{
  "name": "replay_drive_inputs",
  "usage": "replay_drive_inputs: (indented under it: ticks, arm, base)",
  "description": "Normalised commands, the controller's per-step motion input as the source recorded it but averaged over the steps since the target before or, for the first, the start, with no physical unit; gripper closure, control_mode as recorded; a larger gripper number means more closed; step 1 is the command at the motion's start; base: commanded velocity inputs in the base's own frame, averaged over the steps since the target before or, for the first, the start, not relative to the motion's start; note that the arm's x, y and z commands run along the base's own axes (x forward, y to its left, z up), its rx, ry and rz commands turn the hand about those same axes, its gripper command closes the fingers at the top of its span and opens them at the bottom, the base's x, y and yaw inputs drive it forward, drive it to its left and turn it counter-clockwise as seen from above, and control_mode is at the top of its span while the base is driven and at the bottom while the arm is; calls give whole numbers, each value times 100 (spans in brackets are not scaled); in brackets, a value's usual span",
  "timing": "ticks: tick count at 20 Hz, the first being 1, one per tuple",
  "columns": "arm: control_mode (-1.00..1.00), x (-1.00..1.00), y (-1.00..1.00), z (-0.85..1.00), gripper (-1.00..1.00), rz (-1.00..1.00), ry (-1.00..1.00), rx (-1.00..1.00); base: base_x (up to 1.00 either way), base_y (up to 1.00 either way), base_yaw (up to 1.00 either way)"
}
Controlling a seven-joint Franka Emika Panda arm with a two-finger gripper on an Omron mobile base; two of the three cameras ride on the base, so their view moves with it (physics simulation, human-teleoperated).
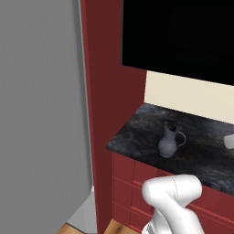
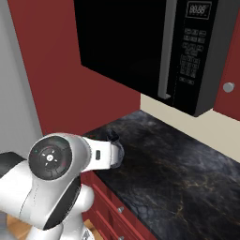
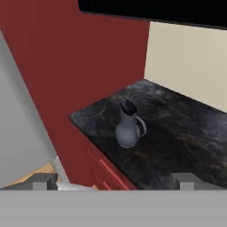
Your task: Move the sushi and pork chop from the top shelf to the second highest shelf to make space. Then, place the pitcher from the counter on the cleared top shelf.
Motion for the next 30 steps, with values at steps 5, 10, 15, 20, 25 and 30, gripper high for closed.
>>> replay_drive_inputs:
  ticks: [5,10,15,20,25,30]
  arm:
    - [-100,-13,-71,-33,-100,7,-25,10]
    - [-100,0,-53,-22,-100,5,-11,9]
    - [-100,13,-16,-32,-100,4,-2,6]
    - [-100,22,0,-52,-100,9,-8,0]
    - [-100,35,0,-24,-100,10,-10,0]
    - [-100,42,0,0,-100,11,-1,0]
  base:
    - [0,0,0]
    - [0,0,0]
    - [0,0,0]
    - [0,0,0]
    - [0,0,0]
    - [0,0,0]
